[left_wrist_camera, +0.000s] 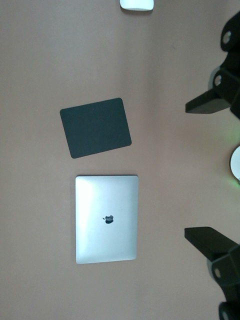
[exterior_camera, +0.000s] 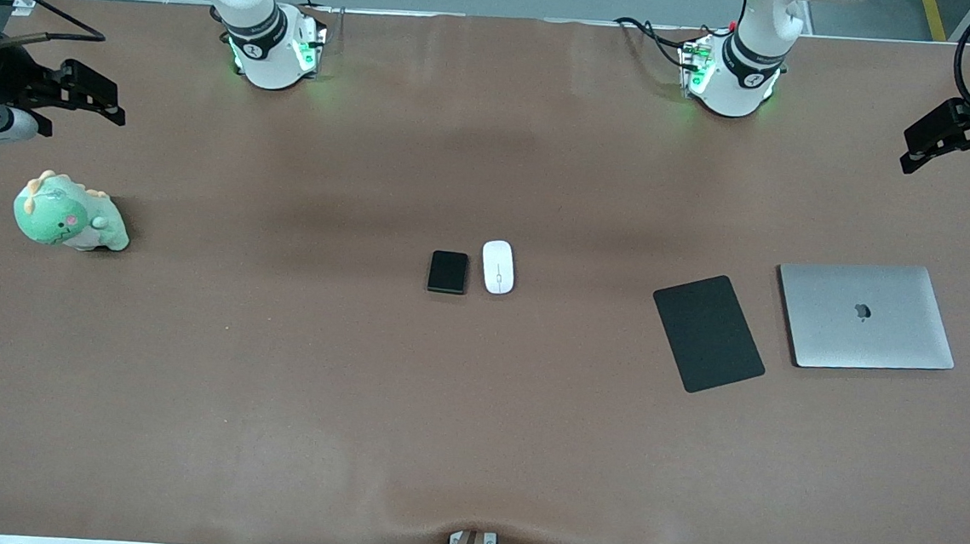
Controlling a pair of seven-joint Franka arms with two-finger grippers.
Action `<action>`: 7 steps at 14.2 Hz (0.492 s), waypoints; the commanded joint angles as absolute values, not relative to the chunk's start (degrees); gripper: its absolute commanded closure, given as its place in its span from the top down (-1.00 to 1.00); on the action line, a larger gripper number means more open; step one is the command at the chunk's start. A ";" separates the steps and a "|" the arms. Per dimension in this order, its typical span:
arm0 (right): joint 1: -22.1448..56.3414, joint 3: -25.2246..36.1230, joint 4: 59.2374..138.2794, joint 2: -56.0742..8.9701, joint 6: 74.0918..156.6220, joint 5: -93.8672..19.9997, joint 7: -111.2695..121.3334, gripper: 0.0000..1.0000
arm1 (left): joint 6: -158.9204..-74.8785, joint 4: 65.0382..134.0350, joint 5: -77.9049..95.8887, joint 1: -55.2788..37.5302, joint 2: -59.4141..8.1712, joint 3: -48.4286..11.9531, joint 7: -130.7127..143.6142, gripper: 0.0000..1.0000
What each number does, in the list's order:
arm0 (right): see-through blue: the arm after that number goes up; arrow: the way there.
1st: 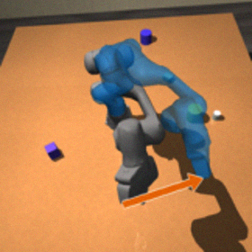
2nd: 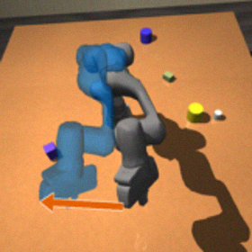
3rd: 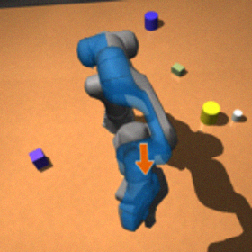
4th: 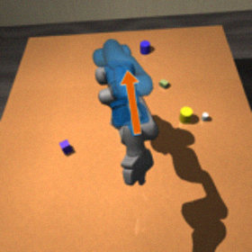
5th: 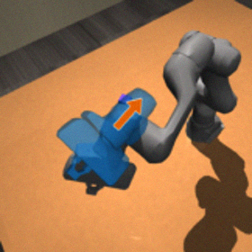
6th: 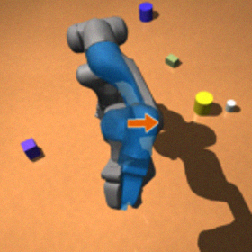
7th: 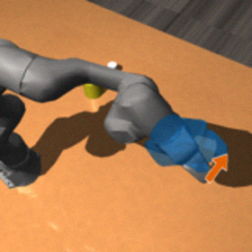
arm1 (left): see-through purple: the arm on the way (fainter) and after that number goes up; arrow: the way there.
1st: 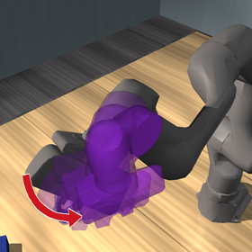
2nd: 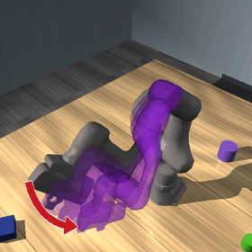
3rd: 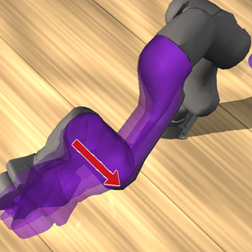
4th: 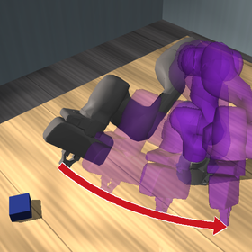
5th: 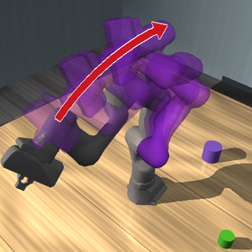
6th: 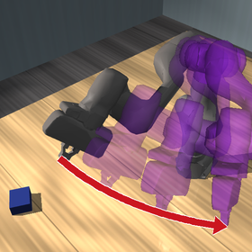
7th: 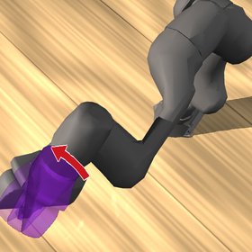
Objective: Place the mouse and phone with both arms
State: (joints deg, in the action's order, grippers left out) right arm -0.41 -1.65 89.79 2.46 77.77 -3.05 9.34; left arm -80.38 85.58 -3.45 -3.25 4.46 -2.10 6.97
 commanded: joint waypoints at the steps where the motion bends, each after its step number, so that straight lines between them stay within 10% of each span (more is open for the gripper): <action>1: -1.41 -2.37 90.09 3.25 77.26 -3.34 9.93 1.00 | -79.19 84.99 -4.75 -3.60 4.22 -2.81 6.06 1.00; 7: -1.32 -2.46 90.09 3.25 77.26 -3.34 9.93 1.00 | -79.10 85.25 -4.57 -3.43 4.04 -2.90 6.59 1.00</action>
State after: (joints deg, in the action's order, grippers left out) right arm -0.41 -1.72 89.79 2.46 77.73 -3.05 9.34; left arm -79.97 85.61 -3.53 -3.40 4.21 -2.65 6.97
